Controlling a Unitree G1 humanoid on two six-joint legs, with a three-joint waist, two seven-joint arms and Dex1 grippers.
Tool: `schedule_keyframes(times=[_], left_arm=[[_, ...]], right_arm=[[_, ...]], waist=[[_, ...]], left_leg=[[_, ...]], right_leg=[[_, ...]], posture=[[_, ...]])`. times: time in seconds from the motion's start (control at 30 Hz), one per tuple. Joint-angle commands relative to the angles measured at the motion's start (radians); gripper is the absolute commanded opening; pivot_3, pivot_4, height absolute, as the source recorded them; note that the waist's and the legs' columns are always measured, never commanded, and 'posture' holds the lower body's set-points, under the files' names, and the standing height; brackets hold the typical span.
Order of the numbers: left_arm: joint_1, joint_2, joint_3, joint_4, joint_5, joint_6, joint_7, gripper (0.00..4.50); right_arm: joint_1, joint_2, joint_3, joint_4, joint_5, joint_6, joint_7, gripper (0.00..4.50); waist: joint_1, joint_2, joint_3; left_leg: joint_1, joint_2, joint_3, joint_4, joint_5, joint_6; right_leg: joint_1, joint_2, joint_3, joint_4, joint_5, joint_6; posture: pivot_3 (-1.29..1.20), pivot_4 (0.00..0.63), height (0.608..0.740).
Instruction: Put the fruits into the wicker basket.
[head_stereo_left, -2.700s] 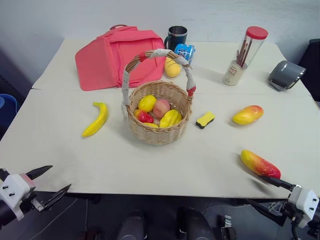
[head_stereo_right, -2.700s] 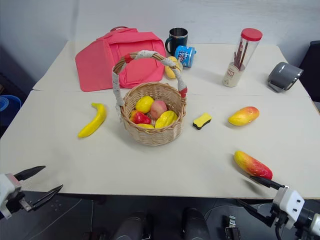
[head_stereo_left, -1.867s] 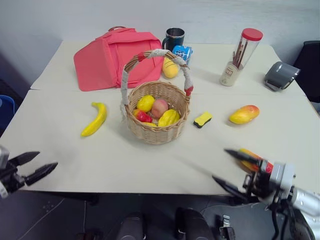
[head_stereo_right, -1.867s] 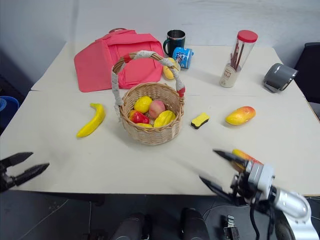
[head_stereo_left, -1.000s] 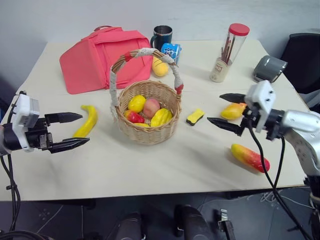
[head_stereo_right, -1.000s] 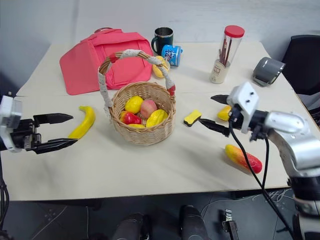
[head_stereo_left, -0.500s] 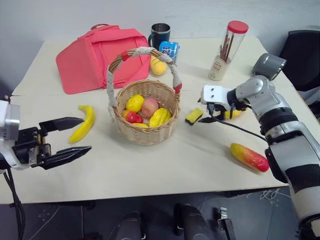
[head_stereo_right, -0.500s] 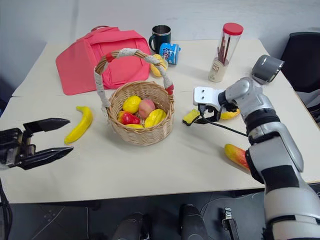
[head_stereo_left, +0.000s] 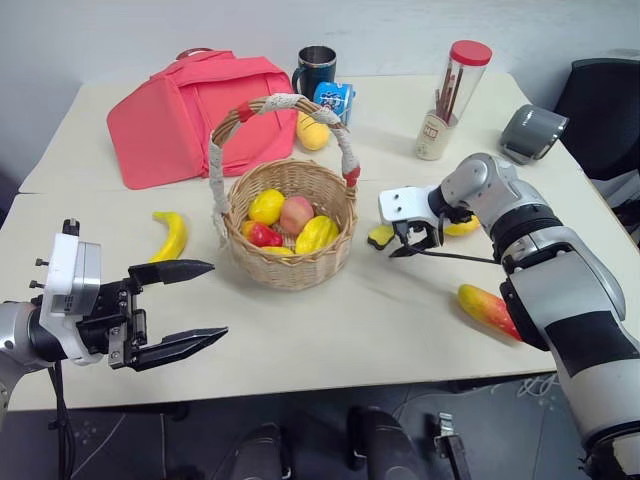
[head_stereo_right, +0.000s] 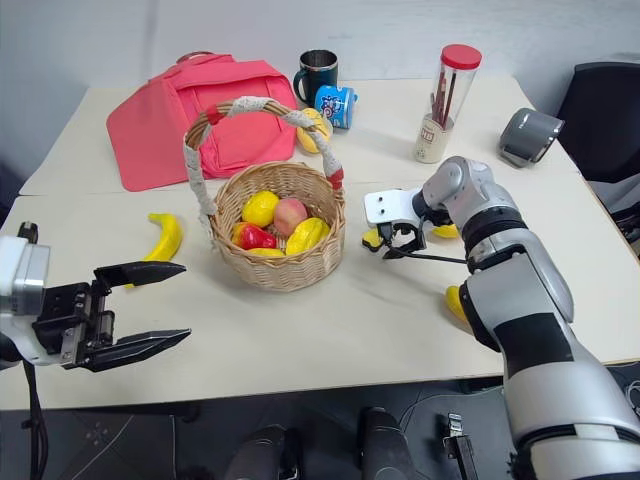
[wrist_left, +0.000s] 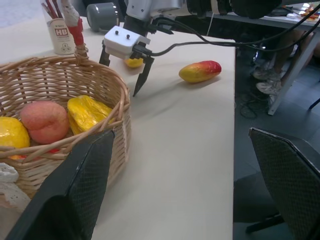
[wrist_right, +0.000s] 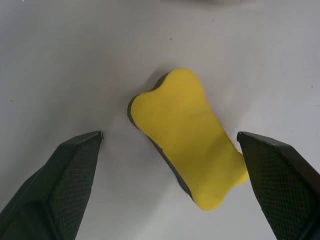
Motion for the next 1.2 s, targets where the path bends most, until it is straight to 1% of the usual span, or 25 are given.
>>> schedule_keyframes(times=[0.03,0.13,0.2,0.23,0.27,0.33,0.4,0.43,0.5,0.57,0.6,0.67,0.7,0.77,0.83,0.87,0.93,1.03,1.1,1.2], left_arm=[[0.006,-0.006,-0.001,-0.041,-0.025,-0.02,0.017,4.5],[0.002,-0.011,-0.016,-0.047,-0.027,-0.022,0.036,4.5],[0.0,-0.015,-0.018,-0.045,-0.025,-0.026,0.052,4.5],[-0.001,-0.018,-0.015,-0.044,-0.029,-0.026,0.062,4.5],[-0.002,-0.025,-0.013,-0.042,-0.038,-0.026,0.073,4.5],[0.003,-0.039,-0.026,-0.036,-0.035,-0.036,0.08,4.5],[0.002,-0.059,-0.064,-0.03,0.025,-0.075,0.092,4.5],[0.002,-0.067,-0.081,-0.023,0.042,-0.09,0.093,4.5],[0.009,-0.081,-0.103,-0.012,0.052,-0.104,0.088,4.5],[0.016,-0.088,-0.126,0.002,0.064,-0.116,0.077,4.5],[0.015,-0.091,-0.138,0.009,0.069,-0.122,0.073,4.5],[0.008,-0.097,-0.161,0.02,0.073,-0.132,0.066,4.5],[0.002,-0.099,-0.172,0.026,0.075,-0.138,0.064,4.5],[-0.017,-0.105,-0.201,0.039,0.083,-0.152,0.061,4.5],[-0.049,-0.109,-0.232,0.06,0.094,-0.165,0.056,4.5],[-0.061,-0.11,-0.241,0.068,0.097,-0.169,0.054,4.5],[-0.089,-0.111,-0.259,0.087,0.098,-0.17,0.052,4.5],[-0.123,-0.115,-0.281,0.115,0.115,-0.185,0.045,4.5],[-0.133,-0.114,-0.287,0.123,0.117,-0.191,0.042,4.5],[-0.135,-0.101,-0.295,0.129,0.118,-0.186,0.029,4.5]], right_arm=[[-0.003,0.005,-0.019,0.01,-0.007,0.016,0.05,3.88],[-0.005,-0.027,-0.014,0.013,-0.018,0.047,0.128,2.93],[-0.006,-0.051,-0.018,0.008,-0.016,0.032,0.177,2.28],[-0.005,-0.061,-0.035,0.003,0.002,0.022,0.196,2.14],[-0.005,-0.07,-0.07,-0.004,0.036,0.016,0.216,1.64],[-0.004,-0.089,-0.15,-0.023,0.108,0.001,0.218,1.2],[0.001,-0.118,-0.232,-0.05,0.183,-0.02,0.239,1.2],[0.004,-0.137,-0.27,-0.068,0.223,0.001,0.285,1.2],[0.018,-0.198,-0.34,-0.137,0.344,0.131,0.367,1.2],[0.053,-0.298,-0.365,-0.262,0.449,0.298,0.389,1.2],[0.075,-0.361,-0.373,-0.313,0.464,0.351,0.389,1.2],[0.113,-0.489,-0.382,-0.364,0.427,0.442,0.387,1.2],[0.13,-0.538,-0.382,-0.373,0.407,0.465,0.366,1.2],[0.148,-0.628,-0.37,-0.326,0.351,0.5,0.245,1.2],[0.163,-0.681,-0.371,-0.234,0.309,0.529,0.106,1.2],[0.171,-0.69,-0.372,-0.204,0.298,0.528,0.065,1.2],[0.22,-0.689,-0.374,-0.137,0.275,0.501,-0.061,1.2],[0.304,-0.655,-0.404,-0.074,0.281,0.448,-0.191,1.2],[0.364,-0.632,-0.411,-0.066,0.287,0.365,-0.184,1.2],[0.437,-0.616,-0.406,-0.057,0.263,0.304,-0.231,1.2]], waist=[[-0.001,0.0,0.0],[0.0,0.0,0.0],[0.002,0.0,0.0],[0.006,0.0,0.0],[0.007,0.0,0.0],[0.005,0.0,0.0],[0.005,0.001,0.001],[0.005,0.002,0.001],[0.006,0.003,0.002],[0.011,0.003,0.002],[0.02,0.004,0.002],[0.035,0.005,0.003],[0.039,0.005,0.003],[0.039,0.005,0.003],[0.032,0.006,0.003],[0.03,0.005,0.003],[0.023,0.005,0.003],[0.014,0.006,0.003],[0.008,0.007,0.004],[0.008,0.011,0.006]], left_leg=[[0.0,0.0,0.0,0.0,0.0,0.0],[0.0,0.0,0.0,0.0,0.0,0.0],[0.0,0.0,0.0,0.0,0.0,0.0],[0.0,0.0,0.0,0.0,0.0,0.0],[0.0,-0.001,-0.001,0.0,0.0,0.0],[-0.001,-0.002,-0.001,0.001,0.0,0.0],[-0.001,-0.002,-0.001,0.001,0.0,0.0],[-0.001,-0.001,-0.001,0.001,0.0,0.0],[-0.001,-0.001,-0.001,0.001,0.0,0.0],[-0.001,-0.001,-0.001,0.001,0.0,0.0],[-0.002,-0.002,-0.002,0.001,0.0,0.0],[-0.002,-0.002,-0.002,0.001,0.0,0.001],[-0.003,-0.002,-0.003,0.001,0.0,0.001],[-0.003,-0.003,-0.003,0.001,-0.001,0.001],[-0.002,-0.003,0.0,0.002,-0.001,0.002],[-0.002,-0.003,0.0,0.001,-0.001,0.002],[0.001,-0.002,0.002,0.001,0.0,0.001],[0.006,-0.001,0.007,0.0,-0.001,0.0],[0.006,-0.001,0.008,-0.001,0.0,0.0],[0.007,-0.001,0.009,0.0,0.0,0.0]], right_leg=[[0.0,0.0,0.0,0.0,0.0,0.0],[0.0,0.001,0.0,0.0,0.0,0.0],[0.0,0.001,0.0,0.0,0.0,0.0],[0.0,0.001,0.0,0.0,0.0,0.0],[0.001,0.001,-0.001,0.0,0.0,0.0],[0.001,0.001,0.0,0.0,0.0,0.0],[0.001,0.0,0.0,0.0,0.0,0.0],[0.001,0.001,-0.001,0.0,0.0,0.0],[0.0,0.001,-0.001,0.0,0.0,0.0],[0.0,0.001,-0.001,0.0,0.0,0.0],[0.0,0.001,-0.001,0.0,0.0,0.0],[0.0,0.0,-0.002,-0.001,0.0,0.0],[0.0,0.0,-0.003,-0.002,0.0,0.0],[0.0,0.0,-0.003,-0.006,0.0,0.0],[0.0,0.0,-0.003,-0.005,0.0,0.0],[0.0,0.0,-0.003,-0.005,0.0,0.0],[0.0,0.001,-0.003,-0.004,0.0,0.0],[0.001,0.001,-0.002,-0.002,0.0,0.0],[0.001,0.003,-0.002,-0.001,0.0,0.0],[0.001,0.004,-0.001,0.0,0.0,0.0]], posture=[[0.0,0.15,0.74],[0.0,0.15,0.74],[0.0,0.15,0.74],[0.0,0.15,0.74],[0.0,0.15,0.74],[0.0,0.15,0.74],[0.0,0.15,0.74],[0.0,0.15,0.74],[0.0,0.15,0.74],[0.0,0.15,0.74],[0.0,0.15,0.74],[0.0,0.15,0.74],[0.0,0.15,0.74],[0.0,0.15,0.74],[0.0,0.15,0.74],[0.0,0.15,0.74],[0.0,0.15,0.74],[0.0,0.15,0.74],[0.0,0.15,0.74],[0.0,0.15,0.74]])
